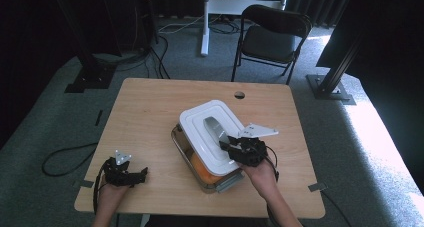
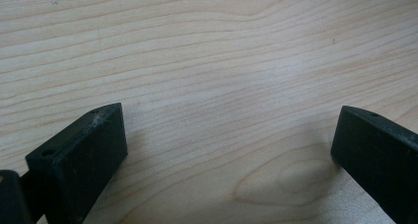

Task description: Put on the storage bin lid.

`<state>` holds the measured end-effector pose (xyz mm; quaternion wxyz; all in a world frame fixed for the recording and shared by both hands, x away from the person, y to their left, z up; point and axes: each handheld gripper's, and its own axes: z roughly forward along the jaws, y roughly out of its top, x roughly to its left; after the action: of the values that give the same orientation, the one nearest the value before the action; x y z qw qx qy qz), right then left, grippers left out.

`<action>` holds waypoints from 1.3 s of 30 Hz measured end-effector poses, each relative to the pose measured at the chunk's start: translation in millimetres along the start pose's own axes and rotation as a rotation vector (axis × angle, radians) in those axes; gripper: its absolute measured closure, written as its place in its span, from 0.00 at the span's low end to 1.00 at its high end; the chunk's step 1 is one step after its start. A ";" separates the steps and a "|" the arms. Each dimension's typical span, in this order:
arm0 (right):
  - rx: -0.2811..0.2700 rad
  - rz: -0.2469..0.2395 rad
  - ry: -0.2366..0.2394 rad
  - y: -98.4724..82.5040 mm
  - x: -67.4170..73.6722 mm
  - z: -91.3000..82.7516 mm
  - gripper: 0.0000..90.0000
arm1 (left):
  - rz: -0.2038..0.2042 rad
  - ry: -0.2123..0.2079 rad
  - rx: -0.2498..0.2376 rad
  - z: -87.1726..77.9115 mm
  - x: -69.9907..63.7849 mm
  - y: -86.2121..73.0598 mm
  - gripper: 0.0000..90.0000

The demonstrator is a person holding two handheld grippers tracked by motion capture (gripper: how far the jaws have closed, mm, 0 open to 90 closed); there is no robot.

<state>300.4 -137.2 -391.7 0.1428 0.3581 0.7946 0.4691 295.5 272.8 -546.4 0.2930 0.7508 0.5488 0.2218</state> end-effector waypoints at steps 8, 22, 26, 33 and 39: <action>0.052 -0.016 0.049 -6.2 6.6 10.6 0.75 | 0.001 0.000 0.001 -0.1 0.1 0.0 0.01; 0.063 -0.023 0.028 -14.3 18.3 17.5 0.75 | 0.001 0.000 0.002 -0.2 0.0 0.1 0.01; 0.070 -0.031 0.024 -17.5 20.4 20.3 0.75 | 0.000 0.000 0.000 0.0 0.0 0.0 0.01; 0.065 -0.020 0.028 -24.3 20.6 25.2 0.75 | 0.000 0.001 0.001 -0.1 -0.1 0.0 0.01; 0.052 -0.033 0.009 -30.5 24.7 25.6 0.75 | 0.001 0.001 0.000 0.0 -0.1 -0.1 0.01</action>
<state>284.2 -112.6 -428.1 0.1377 0.3466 0.8128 0.4475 295.4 272.8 -546.4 0.2926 0.7509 0.5487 0.2224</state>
